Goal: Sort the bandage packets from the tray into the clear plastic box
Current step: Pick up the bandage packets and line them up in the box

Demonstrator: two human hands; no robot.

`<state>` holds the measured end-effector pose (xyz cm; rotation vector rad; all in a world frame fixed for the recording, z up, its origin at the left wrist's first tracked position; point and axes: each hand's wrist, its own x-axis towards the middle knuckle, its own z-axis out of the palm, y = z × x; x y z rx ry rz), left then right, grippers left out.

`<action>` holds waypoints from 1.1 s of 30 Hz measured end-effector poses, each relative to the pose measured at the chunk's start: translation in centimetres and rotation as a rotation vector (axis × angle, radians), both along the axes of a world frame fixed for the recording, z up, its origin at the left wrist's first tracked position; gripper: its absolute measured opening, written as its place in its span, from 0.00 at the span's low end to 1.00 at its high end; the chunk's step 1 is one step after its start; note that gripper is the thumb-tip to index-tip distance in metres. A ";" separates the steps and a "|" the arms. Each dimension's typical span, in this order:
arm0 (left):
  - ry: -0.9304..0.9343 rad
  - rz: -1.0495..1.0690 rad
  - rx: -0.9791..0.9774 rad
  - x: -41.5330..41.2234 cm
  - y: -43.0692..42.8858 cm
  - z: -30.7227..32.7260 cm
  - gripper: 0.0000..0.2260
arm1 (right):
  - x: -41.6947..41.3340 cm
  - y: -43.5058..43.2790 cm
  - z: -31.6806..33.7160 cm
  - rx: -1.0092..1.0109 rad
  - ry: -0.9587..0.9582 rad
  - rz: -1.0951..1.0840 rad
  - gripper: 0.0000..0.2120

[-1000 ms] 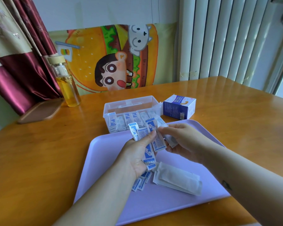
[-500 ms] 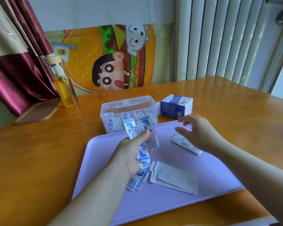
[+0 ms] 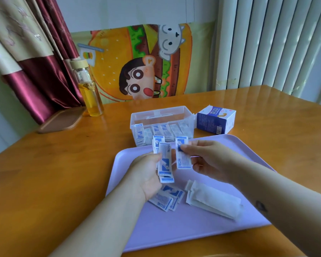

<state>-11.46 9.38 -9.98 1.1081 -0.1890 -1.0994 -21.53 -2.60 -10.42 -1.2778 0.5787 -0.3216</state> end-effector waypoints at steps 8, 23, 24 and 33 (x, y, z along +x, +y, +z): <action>-0.212 0.160 -0.070 -0.7 -0.4 -0.3 0.12 | 1.8 2.6 -0.2 -0.038 -0.072 -0.126 0.06; -0.409 0.025 0.003 -0.4 1.7 0.4 0.12 | 2.6 2.8 0.7 -0.356 0.085 0.125 0.06; -0.480 0.064 0.016 0.4 2.2 0.6 0.12 | 2.5 2.4 1.4 -0.513 0.167 0.134 0.08; -1.337 -0.297 0.301 6.5 4.3 2.6 0.12 | 3.5 5.7 2.3 -1.267 0.532 0.480 0.20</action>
